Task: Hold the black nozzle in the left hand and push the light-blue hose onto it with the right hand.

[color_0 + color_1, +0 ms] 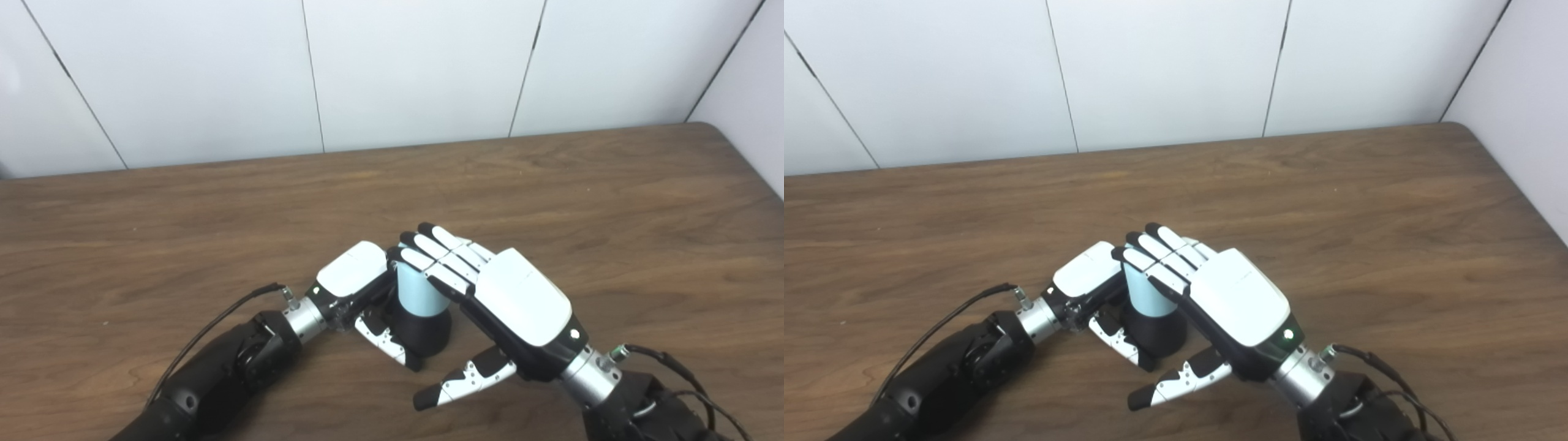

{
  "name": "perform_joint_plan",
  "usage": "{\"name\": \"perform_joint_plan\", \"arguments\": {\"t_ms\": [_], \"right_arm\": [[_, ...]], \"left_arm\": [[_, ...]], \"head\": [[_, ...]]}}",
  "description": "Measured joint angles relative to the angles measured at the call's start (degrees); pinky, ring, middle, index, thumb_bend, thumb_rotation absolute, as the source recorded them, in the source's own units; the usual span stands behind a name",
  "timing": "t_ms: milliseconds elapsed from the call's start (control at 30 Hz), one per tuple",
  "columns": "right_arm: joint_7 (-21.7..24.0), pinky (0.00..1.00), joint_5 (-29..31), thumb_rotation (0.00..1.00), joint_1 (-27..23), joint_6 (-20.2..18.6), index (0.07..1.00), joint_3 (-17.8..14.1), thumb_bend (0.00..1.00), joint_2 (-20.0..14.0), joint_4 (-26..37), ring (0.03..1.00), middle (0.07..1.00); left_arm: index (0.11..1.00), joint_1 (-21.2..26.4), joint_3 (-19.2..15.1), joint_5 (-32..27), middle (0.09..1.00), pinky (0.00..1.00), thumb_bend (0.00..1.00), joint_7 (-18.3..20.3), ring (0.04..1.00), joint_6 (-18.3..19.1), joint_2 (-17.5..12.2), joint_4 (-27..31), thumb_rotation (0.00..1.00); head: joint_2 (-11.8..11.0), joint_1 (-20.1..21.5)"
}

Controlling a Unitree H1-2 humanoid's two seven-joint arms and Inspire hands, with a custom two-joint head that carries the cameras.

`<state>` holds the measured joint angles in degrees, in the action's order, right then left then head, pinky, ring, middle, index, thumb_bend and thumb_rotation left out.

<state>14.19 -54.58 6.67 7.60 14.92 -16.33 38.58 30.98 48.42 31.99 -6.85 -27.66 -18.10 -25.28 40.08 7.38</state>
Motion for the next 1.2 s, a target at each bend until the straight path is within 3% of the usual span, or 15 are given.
{"name": "perform_joint_plan", "arguments": {"t_ms": [100, 200, 300, 367, 433, 500, 633, 800, 933, 1067, 1200], "right_arm": [[-1.2, 0.75, 0.1, 0.86, 0.0, 0.2, 0.894, -0.1, 0.95, 0.0, -0.4, 0.913, 0.935], [-2.4, 0.73, 0.2, 0.84, 0.0, 0.7, 0.889, -0.1, 0.97, 0.0, -1.0, 0.915, 0.938], [-2.8, 0.71, 0.4, 0.84, 0.1, 0.9, 0.892, -0.2, 0.98, 0.0, -1.2, 0.917, 0.942], [-2.8, 0.71, 0.5, 0.84, 0.1, 0.9, 0.904, -0.3, 0.99, 0.0, -1.2, 0.928, 0.952], [-2.6, 0.73, 0.8, 0.83, 0.1, 0.9, 0.932, -0.3, 1.0, 0.0, -1.3, 0.963, 0.978], [-2.2, 0.76, 1.0, 0.82, 0.4, 0.8, 0.95, -0.3, 1.0, 0.0, -1.3, 0.989, 0.995], [-1.8, 0.8, 1.1, 0.83, 0.8, 0.8, 0.997, -0.3, 1.0, 0.0, -1.3, 1.0, 1.0], [-1.2, 0.88, 1.2, 0.85, 0.9, 0.5, 1.0, -0.4, 1.0, 0.2, -1.2, 1.0, 1.0], [-0.9, 0.94, 1.0, 0.87, 1.0, -0.5, 1.0, -0.8, 1.0, 1.6, -1.2, 1.0, 1.0], [-0.4, 0.98, 1.3, 0.87, 1.1, -1.3, 1.0, -1.9, 1.0, 3.4, -1.3, 1.0, 1.0], [-0.5, 0.99, 3.4, 0.92, 1.6, -1.3, 1.0, -3.2, 0.99, 3.7, -1.6, 1.0, 1.0]], "left_arm": [[0.487, 0.0, 0.0, 0.0, 0.473, 0.26, 0.52, 0.0, 0.299, 0.0, 0.0, 0.0, 0.0], [0.521, 0.0, 0.0, 0.0, 0.423, 0.34, 0.52, 0.0, 0.372, 0.0, 0.0, 0.0, 0.0], [0.521, 0.0, -0.1, 0.0, 0.406, 0.31, 0.51, 0.0, 0.342, 0.0, 0.0, 0.0, 0.0], [0.493, 0.0, -0.1, 0.0, 0.46, 0.28, 0.52, 0.0, 0.314, 0.0, 0.0, 0.0, 0.0], [0.488, 0.0, -0.1, -0.1, 0.472, 0.27, 0.52, 0.1, 0.312, 0.0, 0.1, 0.0, 0.0], [0.51, 0.0, -0.1, -0.1, 0.417, 0.29, 0.52, 0.1, 0.321, 0.0, 0.1, 0.0, 0.0], [0.522, 0.0, -0.2, -0.1, 0.431, 0.38, 0.52, 0.1, 0.406, 0.0, 0.1, 0.0, 0.0], [0.521, 0.0, -0.2, -0.1, 0.412, 0.33, 0.52, 0.1, 0.364, 0.0, 0.1, 0.0, 0.0], [0.488, 0.0, -0.2, -0.1, 0.471, 0.27, 0.52, 0.1, 0.305, 0.0, 0.1, -0.1, 0.0], [0.516, 0.1, -0.3, -0.1, 0.419, 0.32, 0.52, 0.1, 0.362, 0.0, 0.3, -0.3, 0.0], [0.52, 0.3, -0.3, -0.1, 0.404, 0.3, 0.52, 0.1, 0.336, 0.0, 0.4, -0.6, 0.0]], "head": [[0.0, 0.0], [0.0, 0.0], [0.2, 0.0], [0.3, 0.1], [0.4, 0.0], [0.4, 0.0], [0.2, 0.1], [-0.1, 0.4], [-0.2, 0.3], [-0.3, 0.3], [-0.4, 0.4]]}}
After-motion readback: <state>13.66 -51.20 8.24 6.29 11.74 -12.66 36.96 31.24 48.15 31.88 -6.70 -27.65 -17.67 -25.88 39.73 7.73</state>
